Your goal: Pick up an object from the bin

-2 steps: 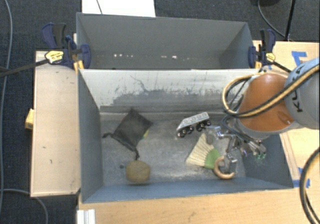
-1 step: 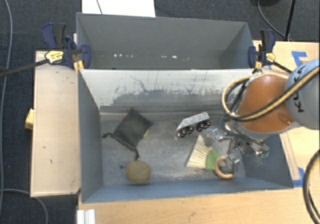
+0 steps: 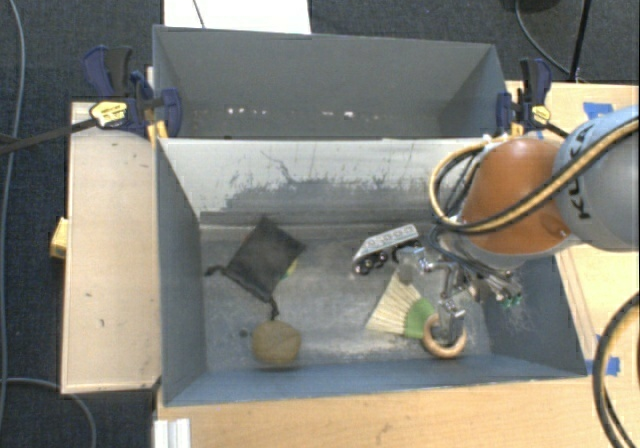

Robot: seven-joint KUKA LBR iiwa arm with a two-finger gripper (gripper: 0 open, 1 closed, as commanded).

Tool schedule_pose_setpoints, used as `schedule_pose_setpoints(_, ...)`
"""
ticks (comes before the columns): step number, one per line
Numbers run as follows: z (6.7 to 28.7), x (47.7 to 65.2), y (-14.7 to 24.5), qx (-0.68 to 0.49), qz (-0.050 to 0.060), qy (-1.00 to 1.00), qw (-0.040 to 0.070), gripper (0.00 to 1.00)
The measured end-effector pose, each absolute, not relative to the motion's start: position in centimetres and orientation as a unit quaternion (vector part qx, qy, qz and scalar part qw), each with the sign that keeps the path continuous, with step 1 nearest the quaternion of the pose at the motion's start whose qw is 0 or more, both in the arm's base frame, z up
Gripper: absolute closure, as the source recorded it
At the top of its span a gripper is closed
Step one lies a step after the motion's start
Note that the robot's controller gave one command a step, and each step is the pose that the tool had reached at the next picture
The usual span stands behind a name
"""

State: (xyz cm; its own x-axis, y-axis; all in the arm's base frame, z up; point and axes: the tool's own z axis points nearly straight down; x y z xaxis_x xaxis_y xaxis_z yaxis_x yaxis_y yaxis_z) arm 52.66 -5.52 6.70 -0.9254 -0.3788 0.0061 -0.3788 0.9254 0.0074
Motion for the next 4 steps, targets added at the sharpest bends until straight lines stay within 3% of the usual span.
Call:
schedule_pose_setpoints(1, 6.7, 53.3, -5.1, 0.229, -0.003, -0.973, 0.002, 0.0)
schedule_pose_setpoints(3, 6.7, 52.9, -3.3, 0.157, -0.003, -0.988, 0.004, 0.0)
schedule_pose_setpoints(4, 6.7, 52.4, -2.5, 0.181, -0.004, -0.983, 0.005, 0.0)
